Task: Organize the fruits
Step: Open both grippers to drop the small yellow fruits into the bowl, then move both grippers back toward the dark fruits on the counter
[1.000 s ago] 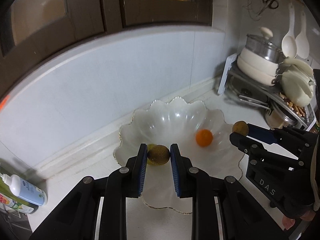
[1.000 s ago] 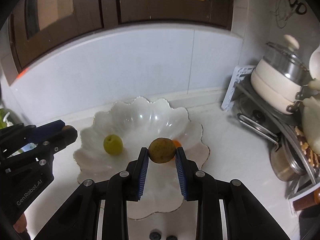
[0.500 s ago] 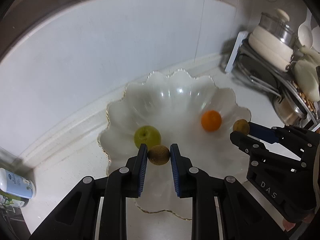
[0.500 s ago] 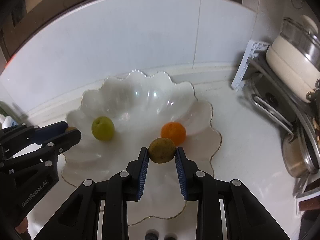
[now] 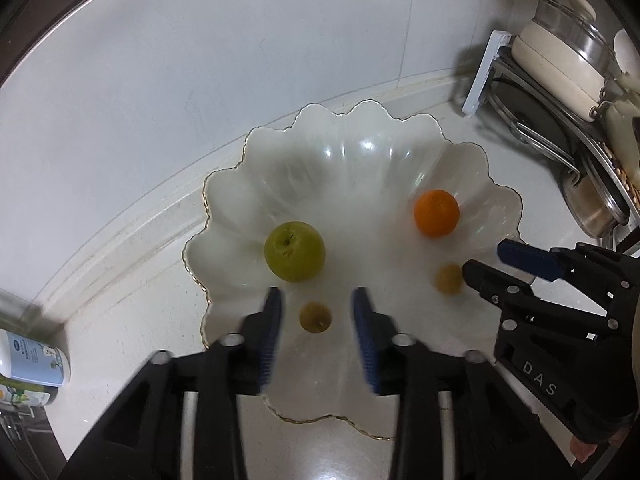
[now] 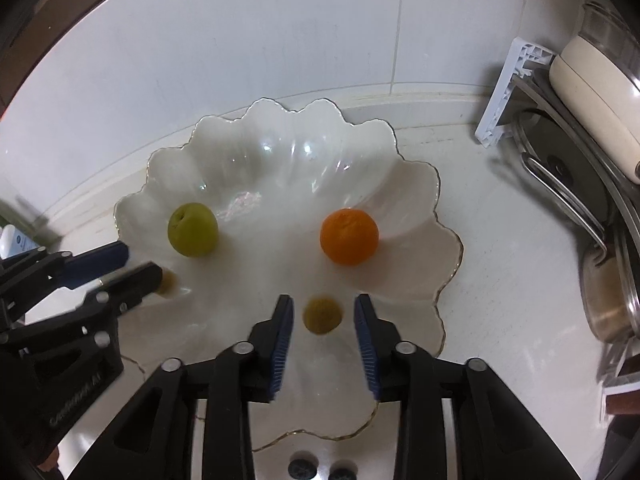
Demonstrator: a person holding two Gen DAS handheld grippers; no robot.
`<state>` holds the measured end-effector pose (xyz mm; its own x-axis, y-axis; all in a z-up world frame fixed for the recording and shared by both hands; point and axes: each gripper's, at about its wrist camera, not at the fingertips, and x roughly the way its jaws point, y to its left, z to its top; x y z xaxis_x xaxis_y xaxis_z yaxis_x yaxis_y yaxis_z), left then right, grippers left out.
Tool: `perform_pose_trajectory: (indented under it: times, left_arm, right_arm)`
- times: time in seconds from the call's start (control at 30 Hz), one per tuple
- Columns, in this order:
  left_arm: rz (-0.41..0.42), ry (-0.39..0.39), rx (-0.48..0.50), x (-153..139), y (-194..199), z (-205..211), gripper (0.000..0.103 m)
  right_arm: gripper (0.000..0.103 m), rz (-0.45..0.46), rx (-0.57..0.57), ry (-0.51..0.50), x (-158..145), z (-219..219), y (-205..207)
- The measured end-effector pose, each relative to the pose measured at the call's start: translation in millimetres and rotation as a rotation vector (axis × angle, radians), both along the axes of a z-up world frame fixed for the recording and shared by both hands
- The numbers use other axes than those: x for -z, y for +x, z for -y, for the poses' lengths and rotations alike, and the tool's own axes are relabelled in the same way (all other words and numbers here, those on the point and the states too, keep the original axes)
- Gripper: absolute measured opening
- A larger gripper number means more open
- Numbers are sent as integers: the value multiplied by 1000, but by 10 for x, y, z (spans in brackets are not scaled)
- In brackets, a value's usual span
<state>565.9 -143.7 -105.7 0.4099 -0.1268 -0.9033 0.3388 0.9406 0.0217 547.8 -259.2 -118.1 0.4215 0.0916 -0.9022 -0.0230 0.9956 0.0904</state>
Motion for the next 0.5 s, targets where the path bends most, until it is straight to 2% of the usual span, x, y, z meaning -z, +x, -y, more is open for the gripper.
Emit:
perform_pose_trajectory:
  times: [0.03, 0.23, 0.5]
  left_arm:
    - [6, 1, -1, -13, -16, -3, 42]
    - [47, 2, -9, -127, -149, -58, 42]
    - [107, -52, -17, -367, -380, -143, 42]
  right_arm:
    - [50, 1, 3, 1, -7, 6, -1]
    - [51, 39, 27, -13, -124, 39, -111]
    - [51, 102, 75, -7, -368, 103, -354]
